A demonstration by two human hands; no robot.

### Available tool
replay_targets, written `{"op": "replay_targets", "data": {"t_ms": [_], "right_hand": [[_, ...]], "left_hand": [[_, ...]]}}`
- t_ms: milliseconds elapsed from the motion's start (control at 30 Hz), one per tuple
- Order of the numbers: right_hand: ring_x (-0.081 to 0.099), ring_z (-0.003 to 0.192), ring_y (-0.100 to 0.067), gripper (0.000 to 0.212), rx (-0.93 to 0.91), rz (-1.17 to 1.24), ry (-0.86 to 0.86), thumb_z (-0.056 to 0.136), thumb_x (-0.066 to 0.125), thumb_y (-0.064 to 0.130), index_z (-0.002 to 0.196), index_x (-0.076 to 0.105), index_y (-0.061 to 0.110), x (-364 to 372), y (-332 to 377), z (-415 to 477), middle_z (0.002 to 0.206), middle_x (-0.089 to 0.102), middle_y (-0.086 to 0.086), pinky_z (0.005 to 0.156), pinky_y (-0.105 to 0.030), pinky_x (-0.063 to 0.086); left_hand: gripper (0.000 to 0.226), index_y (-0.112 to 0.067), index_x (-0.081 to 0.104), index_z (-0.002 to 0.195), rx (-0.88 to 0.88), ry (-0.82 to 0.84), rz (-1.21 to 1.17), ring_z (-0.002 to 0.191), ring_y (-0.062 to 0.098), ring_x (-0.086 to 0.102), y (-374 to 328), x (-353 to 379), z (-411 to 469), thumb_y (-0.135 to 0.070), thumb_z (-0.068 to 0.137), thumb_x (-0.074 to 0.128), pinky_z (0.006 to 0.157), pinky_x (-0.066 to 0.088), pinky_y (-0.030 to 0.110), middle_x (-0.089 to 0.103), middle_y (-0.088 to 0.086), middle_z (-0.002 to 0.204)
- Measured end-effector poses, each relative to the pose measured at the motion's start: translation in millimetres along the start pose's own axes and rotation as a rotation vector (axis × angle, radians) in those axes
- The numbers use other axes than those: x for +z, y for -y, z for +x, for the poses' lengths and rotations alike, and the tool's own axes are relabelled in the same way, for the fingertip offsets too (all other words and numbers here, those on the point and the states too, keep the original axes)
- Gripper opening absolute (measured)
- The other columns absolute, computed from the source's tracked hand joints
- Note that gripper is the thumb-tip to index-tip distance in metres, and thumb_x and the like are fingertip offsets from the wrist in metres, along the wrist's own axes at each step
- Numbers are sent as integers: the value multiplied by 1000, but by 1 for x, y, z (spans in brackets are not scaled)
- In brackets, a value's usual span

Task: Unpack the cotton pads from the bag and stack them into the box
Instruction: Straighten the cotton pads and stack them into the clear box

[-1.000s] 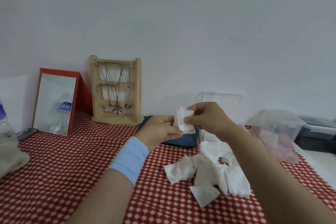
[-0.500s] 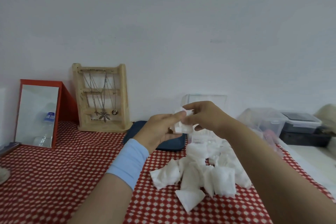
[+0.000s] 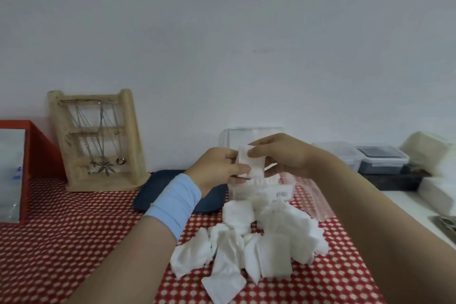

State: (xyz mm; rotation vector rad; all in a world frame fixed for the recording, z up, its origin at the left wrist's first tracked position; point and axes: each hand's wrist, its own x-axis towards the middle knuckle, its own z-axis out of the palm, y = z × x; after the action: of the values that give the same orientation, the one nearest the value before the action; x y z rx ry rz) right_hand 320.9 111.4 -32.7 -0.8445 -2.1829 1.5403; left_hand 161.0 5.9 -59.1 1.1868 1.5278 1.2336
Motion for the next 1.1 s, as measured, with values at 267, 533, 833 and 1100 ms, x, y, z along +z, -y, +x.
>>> {"op": "replay_targets", "data": {"t_ms": [267, 533, 833, 1100], "right_hand": [[74, 75, -20, 13, 67, -162, -279, 94, 70, 22, 102, 71, 11, -67, -6, 23, 92, 77, -10, 66, -33, 61], [76, 79, -36, 19, 197, -282, -450, 88, 76, 15, 96, 72, -2, -92, -45, 42, 78, 76, -18, 62, -35, 64], [77, 71, -25, 22, 319, -533, -365, 82, 74, 20, 87, 73, -1, -71, -55, 59, 72, 76, -12, 48, -23, 47], [51, 60, -15, 21, 336, -1205, -425, 84, 63, 10, 72, 47, 16, -25, -57, 80, 68, 51, 2, 56, -25, 41]], "left_hand": [[53, -20, 46, 136, -9, -135, 318, 98, 17, 70, -10, 17, 70, -18, 89, 72, 85, 59, 29, 70, 1, 111], [33, -35, 69, 122, 184, 99, 1105, 123, 26, 49, 12, 55, 129, -39, 102, 43, 105, 44, 44, 57, 4, 129], [31, -24, 74, 118, 144, 60, 1312, 122, 25, 49, 24, 62, 139, -38, 94, 59, 100, 44, 35, 51, 4, 128], [37, -24, 71, 122, 90, 13, 1383, 121, 26, 50, 35, 50, 140, -43, 94, 56, 98, 45, 36, 51, 6, 131]]}}
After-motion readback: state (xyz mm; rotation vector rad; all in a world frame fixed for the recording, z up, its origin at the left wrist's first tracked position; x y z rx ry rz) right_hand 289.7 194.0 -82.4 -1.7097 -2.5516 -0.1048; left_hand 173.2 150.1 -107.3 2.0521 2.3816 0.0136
